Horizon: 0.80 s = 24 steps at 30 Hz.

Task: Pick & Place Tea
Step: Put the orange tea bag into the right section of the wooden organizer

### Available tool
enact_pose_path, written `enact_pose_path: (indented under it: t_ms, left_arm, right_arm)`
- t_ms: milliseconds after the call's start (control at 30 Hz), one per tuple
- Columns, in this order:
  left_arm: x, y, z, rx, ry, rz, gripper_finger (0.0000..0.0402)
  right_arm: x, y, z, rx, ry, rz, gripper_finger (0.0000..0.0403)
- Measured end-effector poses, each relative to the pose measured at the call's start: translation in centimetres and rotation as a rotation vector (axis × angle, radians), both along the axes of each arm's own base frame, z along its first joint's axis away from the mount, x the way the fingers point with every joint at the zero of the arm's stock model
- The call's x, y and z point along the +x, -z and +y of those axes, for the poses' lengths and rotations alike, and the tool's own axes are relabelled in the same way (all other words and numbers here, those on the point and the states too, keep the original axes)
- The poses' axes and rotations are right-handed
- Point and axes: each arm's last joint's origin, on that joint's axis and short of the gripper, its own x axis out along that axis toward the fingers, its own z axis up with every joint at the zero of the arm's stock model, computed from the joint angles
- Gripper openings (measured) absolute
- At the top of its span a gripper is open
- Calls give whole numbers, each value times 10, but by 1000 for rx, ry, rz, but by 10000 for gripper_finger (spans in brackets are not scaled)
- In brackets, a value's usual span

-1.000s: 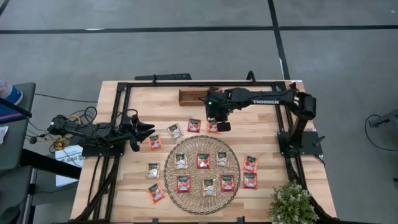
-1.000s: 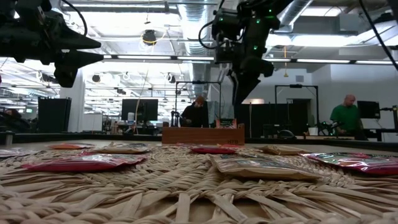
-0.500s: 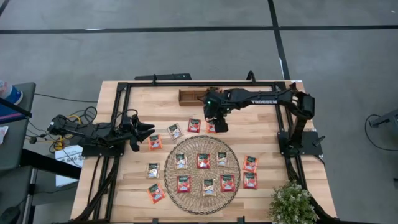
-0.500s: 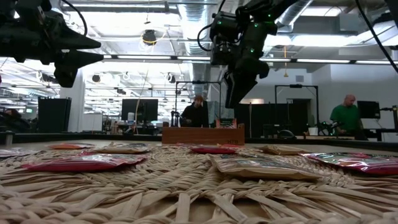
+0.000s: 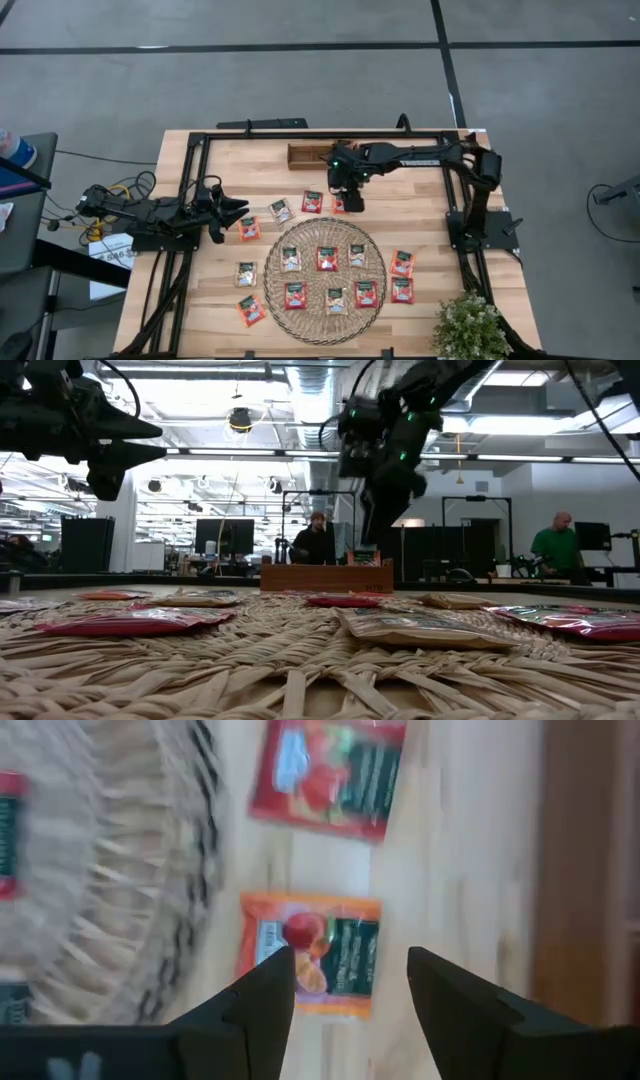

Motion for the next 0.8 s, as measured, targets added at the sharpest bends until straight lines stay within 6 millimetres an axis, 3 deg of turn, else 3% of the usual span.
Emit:
enact_pose_path:
  t_ms: [200, 467, 800]
  left_arm:
    - [0, -1, 0, -12, 1, -15, 138]
    - [0, -2, 0, -30, 3, -28, 138]
    - [0, -2, 0, -25, -1, -26, 138]
  right_arm:
    - [10, 28, -9, 27, 11, 90, 189]
    - [20, 35, -18, 28, 40, 85, 192]
    - [18, 49, -22, 49, 89, 145, 180]
